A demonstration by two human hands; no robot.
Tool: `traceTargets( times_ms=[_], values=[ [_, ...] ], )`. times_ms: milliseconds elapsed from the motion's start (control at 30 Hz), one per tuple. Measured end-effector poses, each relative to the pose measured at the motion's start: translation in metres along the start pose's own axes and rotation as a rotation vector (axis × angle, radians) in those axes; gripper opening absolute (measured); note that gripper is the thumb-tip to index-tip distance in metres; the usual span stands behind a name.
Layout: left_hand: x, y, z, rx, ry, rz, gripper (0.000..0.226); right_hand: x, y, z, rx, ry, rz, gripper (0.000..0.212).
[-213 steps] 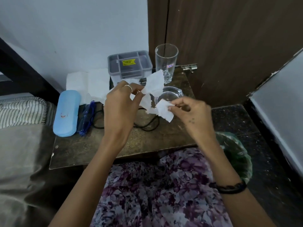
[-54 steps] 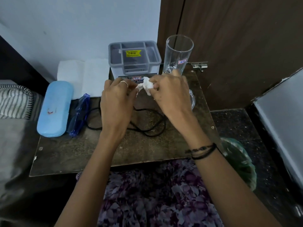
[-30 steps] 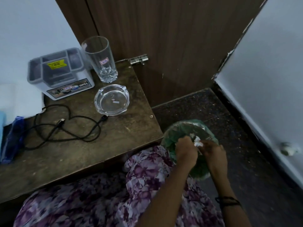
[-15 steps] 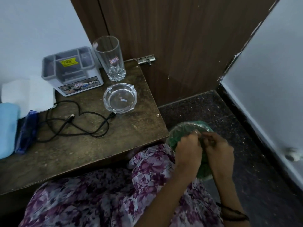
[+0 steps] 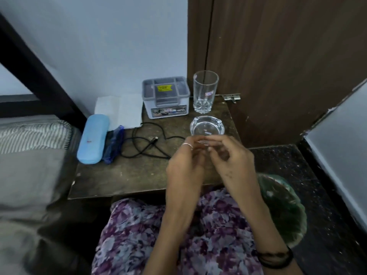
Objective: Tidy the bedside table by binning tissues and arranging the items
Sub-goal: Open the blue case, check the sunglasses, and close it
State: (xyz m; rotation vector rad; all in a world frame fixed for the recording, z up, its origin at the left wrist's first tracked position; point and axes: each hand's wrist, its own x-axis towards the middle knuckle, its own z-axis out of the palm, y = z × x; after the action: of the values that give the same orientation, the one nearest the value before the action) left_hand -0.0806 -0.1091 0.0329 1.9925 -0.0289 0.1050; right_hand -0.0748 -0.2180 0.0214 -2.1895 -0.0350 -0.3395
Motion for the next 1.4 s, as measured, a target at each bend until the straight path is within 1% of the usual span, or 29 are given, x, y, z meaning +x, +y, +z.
traceTargets(
  times_ms=[67, 200, 300, 433, 533, 633, 700, 767, 900, 933, 1033, 1100, 1167, 1267, 1333, 1400],
  values=[
    [0.006, -0.015, -0.023, 0.049, 0.07, -0.015, 0.028, 0.011, -0.012, 0.024, -0.008, -0.059, -0.055, 0.027],
    [0.02, -0.055, -0.052, 0.24, 0.202, -0.032, 0.029, 0.03, -0.024, 0.072, -0.093, -0.221, -0.15, 0.027],
    [0.031, -0.083, -0.071, 0.351, 0.311, -0.02, 0.027, 0.047, -0.031, 0.108, -0.208, -0.322, -0.31, 0.024],
    [0.043, -0.111, -0.093, 0.468, 0.441, -0.02, 0.026, 0.081, -0.041, 0.142, -0.311, -0.396, -0.518, 0.021],
    [0.05, -0.13, -0.111, 0.52, 0.55, -0.091, 0.036, 0.109, -0.053, 0.165, -0.404, -0.44, -0.64, 0.024],
    [0.055, -0.152, -0.126, 0.593, 0.601, -0.178, 0.05, 0.136, -0.066, 0.187, -0.504, -0.522, -0.763, 0.03],
    [0.056, -0.16, -0.132, 0.563, 0.603, -0.269, 0.058, 0.149, -0.075, 0.199, -0.583, -0.565, -0.848, 0.035],
    [0.058, -0.164, -0.132, 0.479, 0.593, -0.33, 0.062, 0.157, -0.083, 0.211, -0.653, -0.607, -0.927, 0.041],
    [0.062, -0.168, -0.141, 0.365, 0.629, -0.3, 0.059, 0.162, -0.085, 0.234, -0.77, -0.705, -1.059, 0.051],
    [0.064, -0.169, -0.145, 0.33, 0.631, -0.287, 0.059, 0.162, -0.084, 0.236, -0.788, -0.706, -1.079, 0.053],
    [0.062, -0.162, -0.154, 0.299, 0.599, -0.178, 0.057, 0.157, -0.089, 0.231, -0.784, -0.648, -1.12, 0.057],
    [0.058, -0.153, -0.161, 0.361, 0.536, -0.074, 0.056, 0.152, -0.095, 0.21, -0.7, -0.609, -1.069, 0.052],
    [0.058, -0.144, -0.169, 0.362, 0.4, 0.033, 0.058, 0.143, -0.094, 0.18, -0.632, -0.576, -0.975, 0.046],
    [0.055, -0.131, -0.171, 0.236, 0.116, 0.128, 0.066, 0.119, -0.075, 0.128, -0.585, -0.593, -0.786, 0.053],
    [0.05, -0.121, -0.158, 0.173, -0.026, 0.138, 0.063, 0.098, -0.058, 0.096, -0.544, -0.608, -0.644, 0.061],
    [0.045, -0.118, -0.14, 0.128, -0.091, 0.12, 0.065, 0.076, -0.041, 0.071, -0.511, -0.608, -0.512, 0.065]
  ],
)
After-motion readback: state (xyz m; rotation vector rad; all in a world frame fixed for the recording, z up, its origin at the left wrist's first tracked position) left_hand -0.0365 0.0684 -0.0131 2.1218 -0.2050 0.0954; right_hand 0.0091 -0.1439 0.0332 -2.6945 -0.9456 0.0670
